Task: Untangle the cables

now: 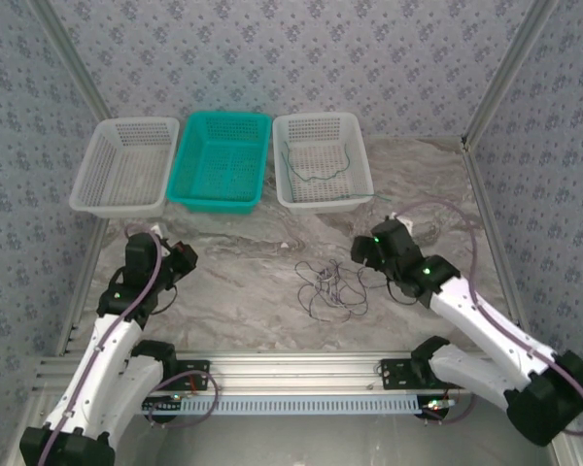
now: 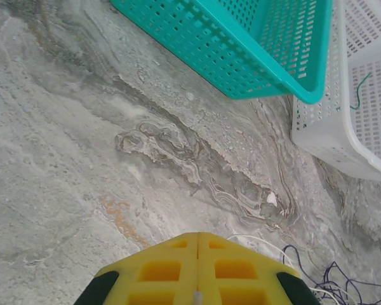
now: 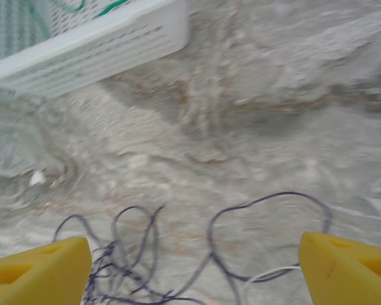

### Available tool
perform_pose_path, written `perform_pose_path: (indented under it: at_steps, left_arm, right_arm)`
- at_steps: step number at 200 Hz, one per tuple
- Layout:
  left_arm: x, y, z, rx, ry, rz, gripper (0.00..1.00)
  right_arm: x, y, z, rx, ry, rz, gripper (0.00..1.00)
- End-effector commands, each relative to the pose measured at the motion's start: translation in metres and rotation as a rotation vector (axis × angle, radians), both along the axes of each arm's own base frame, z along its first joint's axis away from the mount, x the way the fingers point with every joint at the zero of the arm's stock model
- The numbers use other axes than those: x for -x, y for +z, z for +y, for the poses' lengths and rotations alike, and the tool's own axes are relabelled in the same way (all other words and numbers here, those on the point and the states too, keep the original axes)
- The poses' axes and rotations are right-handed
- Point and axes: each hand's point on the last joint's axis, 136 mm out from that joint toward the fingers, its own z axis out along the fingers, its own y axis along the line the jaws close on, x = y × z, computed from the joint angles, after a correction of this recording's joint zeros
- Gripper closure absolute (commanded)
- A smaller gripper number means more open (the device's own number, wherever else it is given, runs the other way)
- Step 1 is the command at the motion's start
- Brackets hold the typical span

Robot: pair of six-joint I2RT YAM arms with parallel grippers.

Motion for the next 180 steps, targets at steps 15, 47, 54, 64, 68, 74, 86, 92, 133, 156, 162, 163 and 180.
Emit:
perform_pose_path:
  at_steps: [15,47,54,64,68,74,86,92,133,156,162,163,180]
  left_arm:
    - [-0.007,0.025,-0.005,-0.017,-0.029,-0.071,1.0]
    - [-0.001,0.02,-0.003,-0.031,-0.029,-0.049,1.0]
    - [0.0,0.018,-0.003,-0.032,-0.031,-0.046,1.0]
    - [0.002,0.015,-0.003,-0.033,-0.031,-0.039,1.0]
    - [0.002,0.013,-0.002,-0.034,-0.03,-0.035,1.0]
    - [0.003,0.012,-0.002,-0.036,-0.03,-0.034,1.0]
    - [0.003,0.009,-0.001,-0.041,-0.026,-0.028,1.0]
    - [0.003,0.008,-0.001,-0.044,-0.024,-0.025,1.0]
    - [0.006,0.004,0.016,-0.108,0.048,-0.001,1.0]
    - [0.013,0.003,0.041,-0.196,0.15,0.035,1.0]
    - [0.015,0.004,0.047,-0.215,0.174,0.042,1.0]
    - [0.015,0.004,0.047,-0.217,0.176,0.041,1.0]
    - [0.018,0.005,0.057,-0.232,0.209,0.057,1.0]
  right_arm:
    - [-0.003,-0.039,0.05,-0.089,0.091,0.282,0.2]
    - [-0.007,-0.085,0.066,-0.134,0.102,0.441,0.2]
    - [-0.007,-0.094,0.07,-0.139,0.112,0.473,0.2]
    - [-0.004,-0.105,0.079,-0.155,0.145,0.525,0.2]
    - [-0.003,-0.109,0.084,-0.162,0.156,0.546,0.21]
    - [0.0,-0.113,0.089,-0.167,0.173,0.566,0.21]
    - [0.003,-0.121,0.098,-0.163,0.195,0.594,0.25]
    - [0.004,-0.125,0.099,-0.154,0.194,0.599,0.32]
    - [-0.016,-0.122,0.066,-0.106,0.036,0.502,1.0]
    - [-0.028,-0.103,0.026,-0.144,-0.107,0.403,1.0]
    - [-0.029,-0.101,0.01,-0.151,-0.156,0.382,1.0]
    - [-0.03,-0.099,0.008,-0.154,-0.164,0.376,1.0]
    - [-0.027,-0.093,-0.041,-0.17,-0.307,0.329,1.0]
